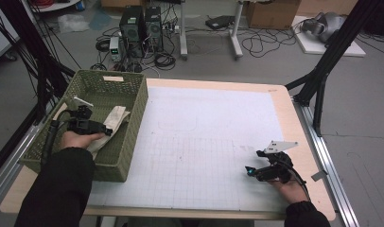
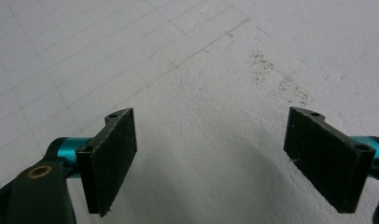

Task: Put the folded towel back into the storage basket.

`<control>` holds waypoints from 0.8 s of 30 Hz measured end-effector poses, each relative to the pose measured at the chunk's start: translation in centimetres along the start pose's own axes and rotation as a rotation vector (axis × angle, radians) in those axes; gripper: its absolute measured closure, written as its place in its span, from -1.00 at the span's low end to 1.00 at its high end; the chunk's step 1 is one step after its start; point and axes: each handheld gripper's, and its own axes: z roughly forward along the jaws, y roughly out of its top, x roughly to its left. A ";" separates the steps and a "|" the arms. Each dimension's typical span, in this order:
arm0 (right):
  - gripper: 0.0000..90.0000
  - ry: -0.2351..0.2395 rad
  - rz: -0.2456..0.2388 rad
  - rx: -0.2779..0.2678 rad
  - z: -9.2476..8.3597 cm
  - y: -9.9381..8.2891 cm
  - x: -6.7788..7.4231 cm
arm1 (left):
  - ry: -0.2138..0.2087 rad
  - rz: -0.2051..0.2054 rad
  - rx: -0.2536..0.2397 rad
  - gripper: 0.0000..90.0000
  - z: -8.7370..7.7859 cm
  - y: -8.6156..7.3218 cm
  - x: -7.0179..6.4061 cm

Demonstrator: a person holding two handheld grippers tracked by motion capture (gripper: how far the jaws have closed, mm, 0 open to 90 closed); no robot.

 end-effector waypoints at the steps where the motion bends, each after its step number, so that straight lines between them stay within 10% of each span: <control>1: -0.63 0.001 -0.004 0.003 0.0 0.0 0.0 | -0.009 -0.006 -0.005 0.06 0.0 0.1 0.1; 9: -0.63 0.008 -0.013 0.018 0.5 0.1 0.1 | 0.062 0.034 0.139 0.49 1.8 -0.3 0.4; 15: -0.63 0.010 -0.014 0.016 0.4 0.1 0.1 | 0.086 0.073 0.140 0.79 1.6 -0.3 0.0; 22: -0.62 0.007 -0.015 0.010 0.3 0.1 0.2 | 0.037 0.046 -0.243 0.77 -0.8 0.3 -0.3; 24: -0.62 0.009 -0.013 0.014 0.4 0.1 0.3 | 0.022 0.038 -0.237 0.48 -0.4 0.4 -0.1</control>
